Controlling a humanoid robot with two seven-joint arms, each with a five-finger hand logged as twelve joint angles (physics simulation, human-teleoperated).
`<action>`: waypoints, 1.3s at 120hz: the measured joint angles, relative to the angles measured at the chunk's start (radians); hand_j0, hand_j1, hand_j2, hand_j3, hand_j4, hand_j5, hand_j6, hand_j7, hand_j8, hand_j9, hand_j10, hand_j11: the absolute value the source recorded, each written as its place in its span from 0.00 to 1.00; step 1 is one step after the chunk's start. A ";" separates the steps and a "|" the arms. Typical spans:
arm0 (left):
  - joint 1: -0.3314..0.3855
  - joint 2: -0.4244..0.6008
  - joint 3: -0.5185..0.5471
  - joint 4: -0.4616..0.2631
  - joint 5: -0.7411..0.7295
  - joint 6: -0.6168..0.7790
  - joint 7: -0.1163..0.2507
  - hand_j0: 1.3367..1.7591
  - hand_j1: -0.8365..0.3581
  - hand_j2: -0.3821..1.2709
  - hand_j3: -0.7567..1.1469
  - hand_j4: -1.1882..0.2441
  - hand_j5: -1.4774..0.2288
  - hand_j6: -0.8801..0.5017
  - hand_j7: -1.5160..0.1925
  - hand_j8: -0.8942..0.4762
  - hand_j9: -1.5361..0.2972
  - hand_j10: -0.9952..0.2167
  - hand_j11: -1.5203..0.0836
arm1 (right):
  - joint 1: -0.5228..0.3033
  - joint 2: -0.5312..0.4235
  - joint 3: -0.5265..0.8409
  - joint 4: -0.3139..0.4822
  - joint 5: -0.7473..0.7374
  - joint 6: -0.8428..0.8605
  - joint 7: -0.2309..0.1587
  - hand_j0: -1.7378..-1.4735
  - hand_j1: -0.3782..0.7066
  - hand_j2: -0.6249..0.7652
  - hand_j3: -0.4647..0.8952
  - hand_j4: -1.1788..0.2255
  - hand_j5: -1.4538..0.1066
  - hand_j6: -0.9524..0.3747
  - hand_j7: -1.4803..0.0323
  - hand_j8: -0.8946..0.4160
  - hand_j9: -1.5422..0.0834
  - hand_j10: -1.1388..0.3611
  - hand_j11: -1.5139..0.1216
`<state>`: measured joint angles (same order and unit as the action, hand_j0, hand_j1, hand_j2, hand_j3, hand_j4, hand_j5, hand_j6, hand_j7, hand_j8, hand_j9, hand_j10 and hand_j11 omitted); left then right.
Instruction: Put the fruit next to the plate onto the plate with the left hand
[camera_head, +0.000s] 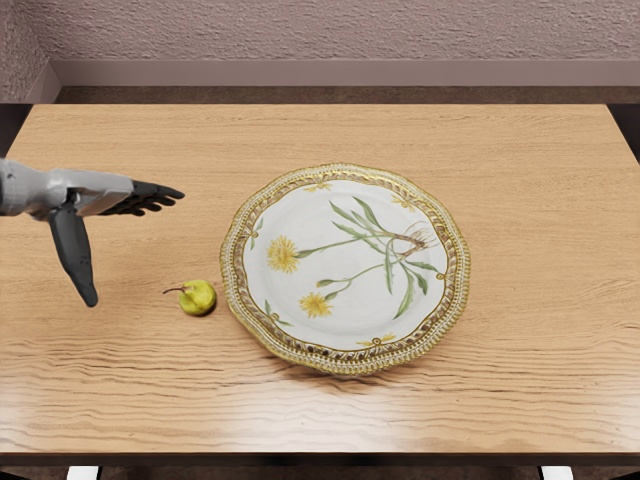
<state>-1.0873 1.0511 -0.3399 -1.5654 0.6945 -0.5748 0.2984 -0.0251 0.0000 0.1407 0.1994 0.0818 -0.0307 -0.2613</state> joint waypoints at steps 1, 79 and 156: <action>0.007 -0.001 0.000 0.000 0.004 0.006 -0.004 0.76 0.99 0.23 0.40 0.83 0.87 0.63 0.89 0.65 0.84 0.82 0.95 | 0.000 0.000 0.000 0.000 0.000 0.000 0.000 0.30 0.06 0.44 0.34 0.82 0.90 0.69 0.95 0.66 0.92 0.74 0.90; 0.392 -0.035 0.008 0.059 0.067 0.417 -0.562 0.76 0.99 0.23 0.40 0.83 0.87 0.63 0.89 0.65 0.84 0.82 0.95 | 0.004 0.000 0.000 0.000 -0.001 -0.001 0.002 0.30 0.06 0.44 0.34 0.82 0.90 0.69 0.95 0.66 0.92 0.74 0.90; 0.520 -0.118 0.022 0.051 0.205 0.699 -0.652 0.76 0.99 0.23 0.40 0.82 0.86 0.63 0.88 0.65 0.83 0.81 0.94 | 0.003 0.000 0.000 0.000 -0.002 0.000 0.004 0.30 0.06 0.44 0.34 0.82 0.90 0.69 0.95 0.66 0.92 0.74 0.90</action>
<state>-0.5670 0.9333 -0.3183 -1.5147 0.8994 0.1238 -0.3533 -0.0217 0.0000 0.1412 0.1994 0.0803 -0.0311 -0.2578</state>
